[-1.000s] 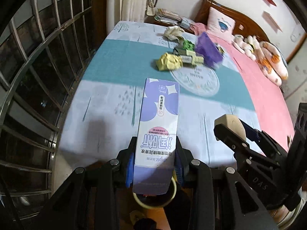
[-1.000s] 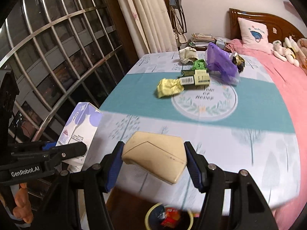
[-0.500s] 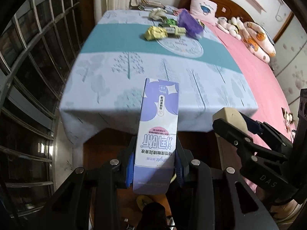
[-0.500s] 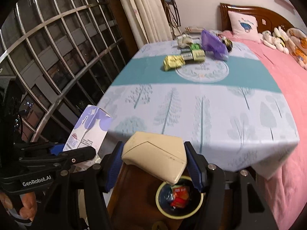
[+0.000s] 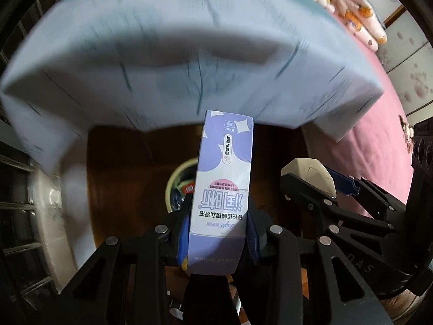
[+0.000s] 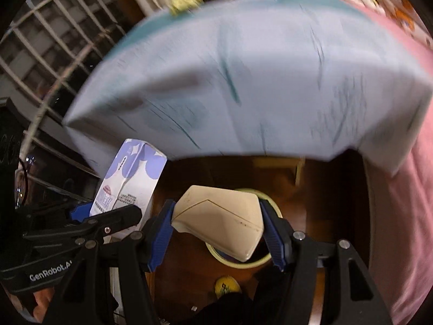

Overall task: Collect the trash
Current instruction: 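Carry the milk box and tan box down over the blue bin and open both tools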

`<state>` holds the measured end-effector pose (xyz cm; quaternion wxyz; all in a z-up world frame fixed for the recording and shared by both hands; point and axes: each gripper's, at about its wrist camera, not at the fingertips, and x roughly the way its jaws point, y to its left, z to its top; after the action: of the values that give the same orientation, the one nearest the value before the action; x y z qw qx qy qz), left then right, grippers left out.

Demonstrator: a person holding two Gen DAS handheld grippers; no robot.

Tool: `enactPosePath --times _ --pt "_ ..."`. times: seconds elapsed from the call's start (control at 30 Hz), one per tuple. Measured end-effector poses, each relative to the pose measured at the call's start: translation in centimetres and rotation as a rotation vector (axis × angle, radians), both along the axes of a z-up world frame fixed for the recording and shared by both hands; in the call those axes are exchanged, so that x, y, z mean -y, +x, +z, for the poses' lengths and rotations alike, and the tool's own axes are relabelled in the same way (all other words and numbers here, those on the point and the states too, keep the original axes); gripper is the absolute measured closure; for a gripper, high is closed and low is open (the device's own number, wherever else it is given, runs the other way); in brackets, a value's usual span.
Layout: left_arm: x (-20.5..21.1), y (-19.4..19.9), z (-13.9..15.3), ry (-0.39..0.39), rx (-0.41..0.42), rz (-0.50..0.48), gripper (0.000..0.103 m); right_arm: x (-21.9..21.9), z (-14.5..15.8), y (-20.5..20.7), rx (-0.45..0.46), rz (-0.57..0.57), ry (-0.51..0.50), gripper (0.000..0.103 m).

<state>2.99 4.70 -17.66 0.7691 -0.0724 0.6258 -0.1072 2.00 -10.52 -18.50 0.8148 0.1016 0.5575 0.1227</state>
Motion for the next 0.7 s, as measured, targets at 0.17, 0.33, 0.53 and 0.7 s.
enactPosePath --times 0.17,0.33,0.53,0.7 --pt "1.4 0.6 -6.7 0.002 -0.078 -0.021 0.07 1.3 -6.4 0.0 -0.08 -0.031 -0.003 0.041" --pt "2.4 1.9 -12.5 0.03 -0.121 -0.041 0.068 2.2 -11.0 0.1 -0.132 -0.054 -0.005 0.041" --pt "2.8 3.4 -16.2 0.081 -0.116 -0.043 0.034 2.7 -14.5 0.2 -0.169 -0.058 0.002 0.041" --pt "2.3 3.7 -17.5 0.138 -0.085 -0.009 0.024 2.6 -16.2 0.5 -0.188 -0.048 0.01 0.041"
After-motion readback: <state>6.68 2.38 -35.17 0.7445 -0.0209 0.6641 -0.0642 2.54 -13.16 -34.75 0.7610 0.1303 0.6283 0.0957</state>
